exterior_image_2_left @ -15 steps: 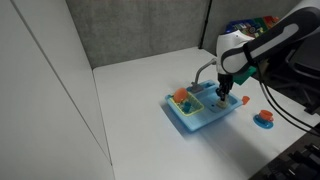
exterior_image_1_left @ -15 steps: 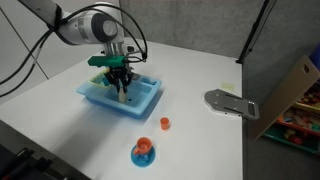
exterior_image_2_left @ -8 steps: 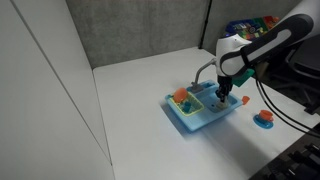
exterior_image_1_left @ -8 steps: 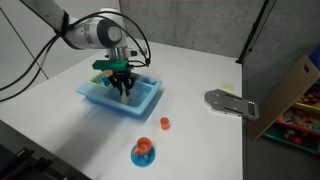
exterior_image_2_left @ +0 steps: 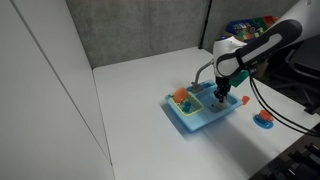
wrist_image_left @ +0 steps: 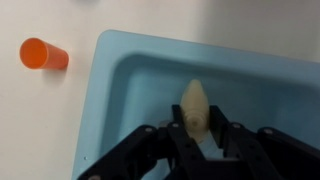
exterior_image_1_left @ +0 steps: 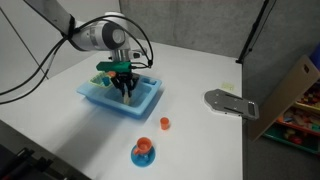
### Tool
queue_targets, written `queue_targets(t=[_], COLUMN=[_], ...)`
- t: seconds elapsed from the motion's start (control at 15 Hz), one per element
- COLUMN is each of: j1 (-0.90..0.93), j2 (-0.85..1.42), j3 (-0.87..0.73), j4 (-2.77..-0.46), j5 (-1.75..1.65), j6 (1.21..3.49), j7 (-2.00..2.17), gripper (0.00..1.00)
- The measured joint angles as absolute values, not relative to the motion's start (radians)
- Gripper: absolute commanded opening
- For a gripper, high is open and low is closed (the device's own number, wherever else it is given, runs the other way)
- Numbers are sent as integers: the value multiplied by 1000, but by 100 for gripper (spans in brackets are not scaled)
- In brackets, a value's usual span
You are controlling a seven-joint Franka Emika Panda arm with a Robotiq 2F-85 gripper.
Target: Put the white bottle inside the sink
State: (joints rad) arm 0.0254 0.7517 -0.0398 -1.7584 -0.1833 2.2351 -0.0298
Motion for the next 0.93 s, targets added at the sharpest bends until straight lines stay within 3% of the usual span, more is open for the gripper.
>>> queue_targets(t=[0.07,0.13,0.2,0.6,0.93], j1=[26,26,26,26,26], j2=[756,758,759,759,724], j3=[-40,-40,-40,-40,-35], j4=[-1751,-1746,-1742,-1741,-1753], j5=[-183,-183,-183,-183,-183], j6=[2227,2221,2218,2209,2192], j7=[-30,-30,-30,-45,-70], gripper=[28,57,58,100,100])
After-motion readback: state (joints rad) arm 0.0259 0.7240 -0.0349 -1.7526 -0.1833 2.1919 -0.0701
